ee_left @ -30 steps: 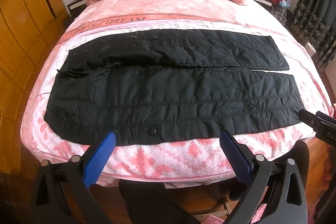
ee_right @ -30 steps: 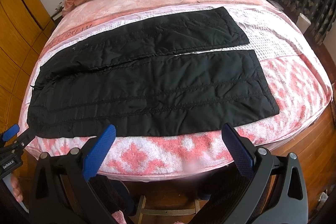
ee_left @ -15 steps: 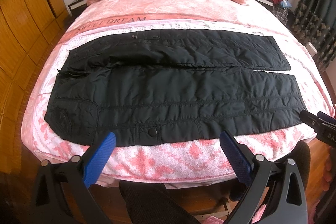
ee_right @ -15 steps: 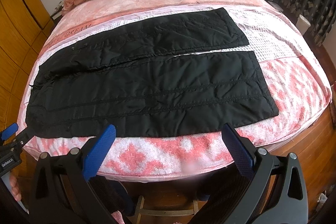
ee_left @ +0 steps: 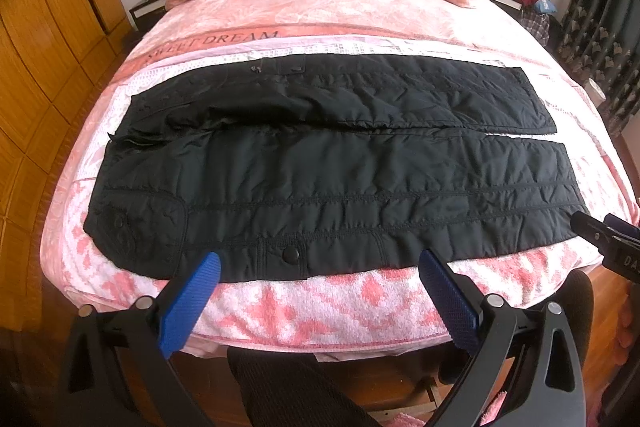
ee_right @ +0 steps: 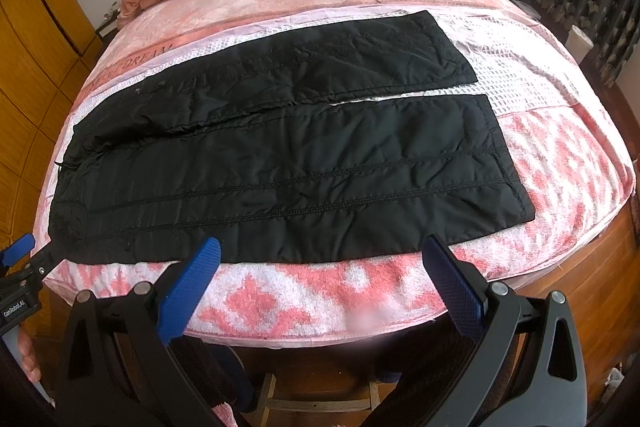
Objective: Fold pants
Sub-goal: 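Lower the right tool onto the pant leg hem and grasp it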
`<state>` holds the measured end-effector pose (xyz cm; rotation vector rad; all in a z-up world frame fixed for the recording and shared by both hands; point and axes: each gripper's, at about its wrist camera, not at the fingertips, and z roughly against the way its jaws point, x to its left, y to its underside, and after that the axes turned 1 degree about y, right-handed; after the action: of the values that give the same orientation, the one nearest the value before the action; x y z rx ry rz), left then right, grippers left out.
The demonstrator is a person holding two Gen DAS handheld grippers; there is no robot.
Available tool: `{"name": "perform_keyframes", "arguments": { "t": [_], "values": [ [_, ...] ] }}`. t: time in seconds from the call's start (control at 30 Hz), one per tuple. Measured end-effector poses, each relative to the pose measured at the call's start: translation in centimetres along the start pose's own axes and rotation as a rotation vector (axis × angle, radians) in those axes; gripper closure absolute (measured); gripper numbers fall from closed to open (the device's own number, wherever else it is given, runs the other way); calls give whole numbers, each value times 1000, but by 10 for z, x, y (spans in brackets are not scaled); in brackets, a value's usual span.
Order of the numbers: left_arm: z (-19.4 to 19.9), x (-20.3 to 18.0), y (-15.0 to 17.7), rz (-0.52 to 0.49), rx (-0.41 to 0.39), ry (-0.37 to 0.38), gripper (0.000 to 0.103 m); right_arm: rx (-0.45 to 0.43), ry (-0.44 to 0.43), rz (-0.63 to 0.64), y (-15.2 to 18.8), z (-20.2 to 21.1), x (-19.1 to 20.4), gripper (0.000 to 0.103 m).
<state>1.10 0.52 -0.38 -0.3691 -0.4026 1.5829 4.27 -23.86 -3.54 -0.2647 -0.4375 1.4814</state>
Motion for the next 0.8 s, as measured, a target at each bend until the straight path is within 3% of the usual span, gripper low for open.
{"name": "perform_keyframes", "arguments": {
  "t": [0.27, 0.37, 0.53, 0.73, 0.8],
  "values": [
    [-13, -1, -7, -2, 22, -5, 4, -13, -10, 12, -8, -4, -6, 2],
    [-22, 0, -19, 7, 30, -8, 4, -26, -28, 2, -33, -8, -26, 2],
    [-46, 1, -65, 53, 14, -12, 4, -56, 3, -36, -111, -34, -86, 2],
    [-99, -23, -137, 41, -13, 56, 4, 47, -38, -37, -221, -127, -160, 2],
    [-116, -36, -155, 27, -17, 82, 4, 83, -8, -35, -250, -164, -183, 2]
  ]
}}
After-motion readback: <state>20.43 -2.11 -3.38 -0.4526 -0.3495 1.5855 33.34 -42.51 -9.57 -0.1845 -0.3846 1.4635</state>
